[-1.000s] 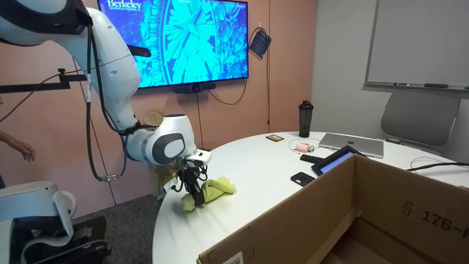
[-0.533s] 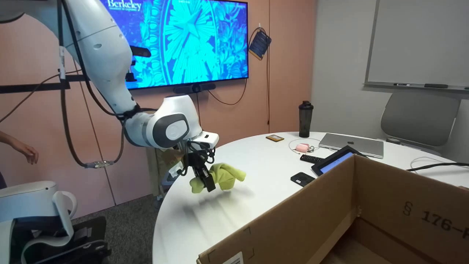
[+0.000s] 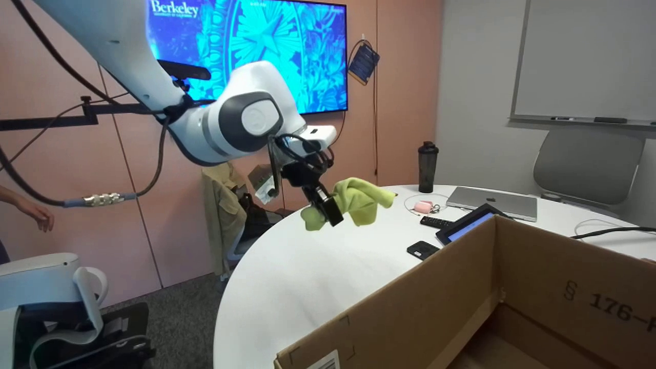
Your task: Place the green marker on the yellow towel, fold the yellow towel and place it inside the brown box
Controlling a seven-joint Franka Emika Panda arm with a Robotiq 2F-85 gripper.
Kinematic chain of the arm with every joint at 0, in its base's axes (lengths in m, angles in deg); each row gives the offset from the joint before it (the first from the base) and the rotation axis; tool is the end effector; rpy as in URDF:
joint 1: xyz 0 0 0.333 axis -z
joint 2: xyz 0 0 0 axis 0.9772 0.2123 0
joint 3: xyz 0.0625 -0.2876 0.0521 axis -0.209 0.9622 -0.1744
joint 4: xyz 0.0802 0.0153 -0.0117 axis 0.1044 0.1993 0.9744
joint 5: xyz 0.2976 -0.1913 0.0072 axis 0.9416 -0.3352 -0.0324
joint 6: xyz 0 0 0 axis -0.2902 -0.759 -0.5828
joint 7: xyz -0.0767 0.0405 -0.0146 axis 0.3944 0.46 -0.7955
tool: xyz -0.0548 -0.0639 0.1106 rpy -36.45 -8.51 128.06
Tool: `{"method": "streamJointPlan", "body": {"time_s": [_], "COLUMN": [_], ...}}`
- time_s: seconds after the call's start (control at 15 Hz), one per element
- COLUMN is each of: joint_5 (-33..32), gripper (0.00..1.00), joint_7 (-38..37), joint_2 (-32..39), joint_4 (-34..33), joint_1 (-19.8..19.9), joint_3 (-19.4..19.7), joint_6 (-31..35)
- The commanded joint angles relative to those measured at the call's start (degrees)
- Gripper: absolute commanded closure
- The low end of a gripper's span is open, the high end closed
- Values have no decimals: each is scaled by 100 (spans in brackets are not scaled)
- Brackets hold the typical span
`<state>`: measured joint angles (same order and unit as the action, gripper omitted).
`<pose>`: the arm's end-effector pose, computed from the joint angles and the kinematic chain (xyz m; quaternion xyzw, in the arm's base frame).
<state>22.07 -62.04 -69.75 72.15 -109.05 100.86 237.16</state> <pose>0.5266 0.1271 0.2970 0.9793 -0.0144 0.1985 0.0374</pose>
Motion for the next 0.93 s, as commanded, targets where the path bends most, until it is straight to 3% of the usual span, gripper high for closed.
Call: {"method": "streamJointPlan", "body": {"time_s": [0.0, 0.13, 0.2, 0.47, 0.67, 0.87], "joint_5": [-672, -928, -1134, -1586, -2047, -2314], "gripper": [96, 95, 95, 95, 95, 93], "joint_7": [-827, -1212, -1435, -2357, -3211, -3933], "joint_2": [-690, -812, -869, -818, -681, -502], "joint_4": [-153, -383, -517, -938, -1190, -1402], "joint_1": [31, 162, 1189, 2239, 2739, 2997], "joint_3": [617, 860, 31, -452, -656, -777], "joint_6": [-419, -672, -828, -1282, -1664, -2117]}}
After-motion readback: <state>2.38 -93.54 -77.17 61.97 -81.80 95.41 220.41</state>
